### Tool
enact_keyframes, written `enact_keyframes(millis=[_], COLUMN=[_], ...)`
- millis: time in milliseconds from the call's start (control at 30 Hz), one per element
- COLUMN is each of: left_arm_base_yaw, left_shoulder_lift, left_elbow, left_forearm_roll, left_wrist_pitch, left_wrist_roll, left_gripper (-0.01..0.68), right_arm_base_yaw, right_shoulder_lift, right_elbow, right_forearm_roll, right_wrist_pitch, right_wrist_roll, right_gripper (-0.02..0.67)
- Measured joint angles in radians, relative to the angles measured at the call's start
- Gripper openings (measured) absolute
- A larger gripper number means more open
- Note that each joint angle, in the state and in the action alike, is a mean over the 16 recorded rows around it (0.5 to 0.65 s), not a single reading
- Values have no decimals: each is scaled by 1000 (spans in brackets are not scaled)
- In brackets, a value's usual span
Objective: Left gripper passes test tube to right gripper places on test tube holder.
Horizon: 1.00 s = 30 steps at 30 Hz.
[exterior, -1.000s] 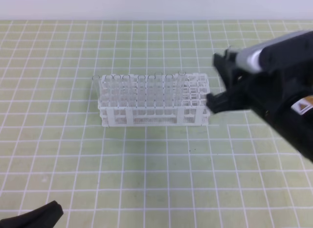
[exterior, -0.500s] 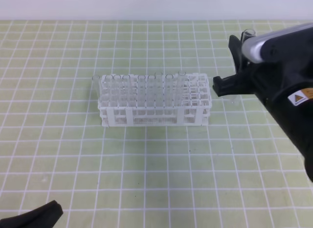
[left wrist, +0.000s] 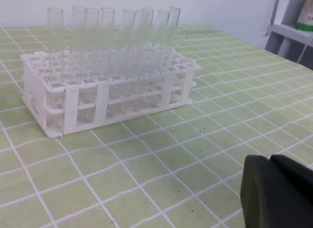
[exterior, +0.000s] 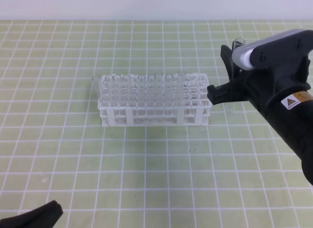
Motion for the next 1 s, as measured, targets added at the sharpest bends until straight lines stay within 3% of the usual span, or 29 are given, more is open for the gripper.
enact_keyframes(millis=[200, 600, 1000], left_arm_base_yaw=[0, -1, -1], left_shoulder_lift=[0, -2, -2], left_elbow=[-2, -7, -8], left_forearm_roll=[-4, -12, -14], left_wrist_pitch=[-2, -6, -5], left_wrist_roll=[0, -1, -1], left_gripper=[-2, -2, -2], right_arm_base_yaw=[0, 0, 0], right_shoulder_lift=[0, 1, 88], right_elbow=[19, 97, 20], right_forearm_roll=[-57, -243, -242], right_wrist_pitch=[-19, -222, -247], right_wrist_roll=[45, 236, 259], right_gripper=[89, 89, 89])
